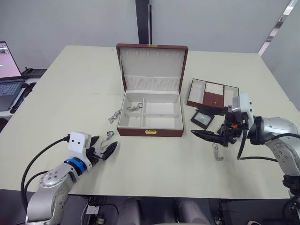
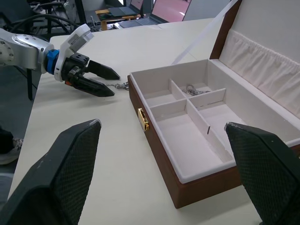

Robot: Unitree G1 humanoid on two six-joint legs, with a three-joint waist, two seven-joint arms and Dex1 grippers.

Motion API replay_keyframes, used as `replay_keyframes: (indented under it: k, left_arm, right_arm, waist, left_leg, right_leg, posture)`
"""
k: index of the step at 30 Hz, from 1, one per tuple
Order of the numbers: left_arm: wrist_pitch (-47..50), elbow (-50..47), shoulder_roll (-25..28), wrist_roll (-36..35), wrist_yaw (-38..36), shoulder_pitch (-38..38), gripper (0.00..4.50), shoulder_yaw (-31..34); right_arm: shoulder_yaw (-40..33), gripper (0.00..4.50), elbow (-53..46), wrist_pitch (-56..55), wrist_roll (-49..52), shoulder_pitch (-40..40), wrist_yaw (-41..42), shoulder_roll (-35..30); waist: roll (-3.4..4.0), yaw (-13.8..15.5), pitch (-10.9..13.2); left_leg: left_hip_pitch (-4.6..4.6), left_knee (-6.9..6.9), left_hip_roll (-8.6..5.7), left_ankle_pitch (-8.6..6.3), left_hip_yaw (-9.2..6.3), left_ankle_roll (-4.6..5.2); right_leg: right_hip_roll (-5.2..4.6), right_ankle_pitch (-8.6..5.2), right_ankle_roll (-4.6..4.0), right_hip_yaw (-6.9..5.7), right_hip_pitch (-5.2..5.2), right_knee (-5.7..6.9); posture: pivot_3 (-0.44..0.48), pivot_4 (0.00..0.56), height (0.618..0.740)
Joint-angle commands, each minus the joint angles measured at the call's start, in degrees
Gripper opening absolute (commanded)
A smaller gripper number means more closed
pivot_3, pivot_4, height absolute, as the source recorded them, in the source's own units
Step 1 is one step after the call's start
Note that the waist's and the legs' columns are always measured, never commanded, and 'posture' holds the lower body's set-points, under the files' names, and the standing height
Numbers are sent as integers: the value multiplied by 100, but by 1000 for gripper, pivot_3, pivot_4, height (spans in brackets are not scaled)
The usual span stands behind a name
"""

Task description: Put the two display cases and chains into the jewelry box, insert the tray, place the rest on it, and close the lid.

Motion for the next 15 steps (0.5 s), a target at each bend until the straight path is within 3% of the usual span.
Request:
replay_keyframes:
  k: [1, 12, 15]
  left_arm:
    - [-295, 212, -16, 308, 97, -56, 4488, -174]
    - [-400, 520, 11, 434, 25, 42, 4488, -296]
    - [-418, 595, 23, 446, 6, 36, 3893, -290]
  right_arm:
    - [-50, 4500, -160, 10, 75, -147, 10, 12]
    - [-59, 4500, -159, 5, 72, -102, 55, -12]
    - [-64, 4500, -175, 11, 69, -80, 76, -24]
  waist:
    - [1, 1, -1]
    - [20, -1, -12]
    - [25, -2, -15]
  left_leg:
    - [1, 0, -1, 0, 0, 0]
    - [10, 0, -1, 0, 1, 0]
    - [10, 0, -1, 0, 1, 0]
  right_leg:
    - [0, 0, 0, 0, 1, 0]
    - [1, 0, 0, 2, 2, 13]
    - [1, 0, 0, 2, 2, 13]
  posture:
    - [0, 150, 740]
    - [0, 150, 740]
    - [0, 150, 740]
